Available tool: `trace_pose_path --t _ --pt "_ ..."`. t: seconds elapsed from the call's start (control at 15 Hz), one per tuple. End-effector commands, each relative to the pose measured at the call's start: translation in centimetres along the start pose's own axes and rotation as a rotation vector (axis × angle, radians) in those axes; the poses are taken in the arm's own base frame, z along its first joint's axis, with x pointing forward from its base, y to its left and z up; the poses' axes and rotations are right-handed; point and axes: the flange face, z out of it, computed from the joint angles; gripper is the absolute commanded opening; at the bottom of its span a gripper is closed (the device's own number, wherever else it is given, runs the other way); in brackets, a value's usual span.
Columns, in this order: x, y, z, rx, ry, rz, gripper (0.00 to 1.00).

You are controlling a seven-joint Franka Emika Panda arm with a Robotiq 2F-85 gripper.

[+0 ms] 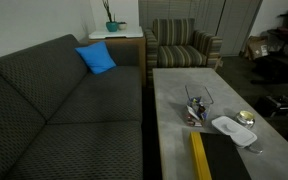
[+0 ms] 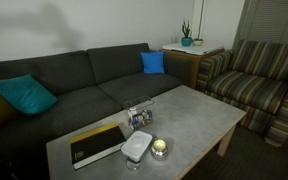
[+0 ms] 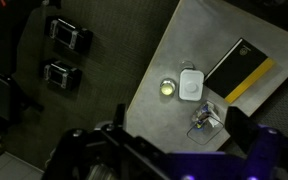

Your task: Place the white lid on the container and push the button

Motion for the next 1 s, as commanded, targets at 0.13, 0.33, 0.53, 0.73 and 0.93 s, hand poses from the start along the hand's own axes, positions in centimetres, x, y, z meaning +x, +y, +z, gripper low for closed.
trace_pose_path --t 0.13,0.33,0.53,0.73,0.93 --pt "2.3 -0.7 1.9 -0.015 -0.020 -0.082 1.00" --pt "4.6 -1.6 4.7 -0.009 -0.048 -0.104 1.00" --pt "6.7 -2.4 7.8 -0.017 -0.063 -0.119 1.00" --pt "8.4 -3.1 10.7 -0.026 -0.099 -0.133 1.00" --pt "7.7 -3.6 11.2 -0.006 -0.124 -0.122 1.00"
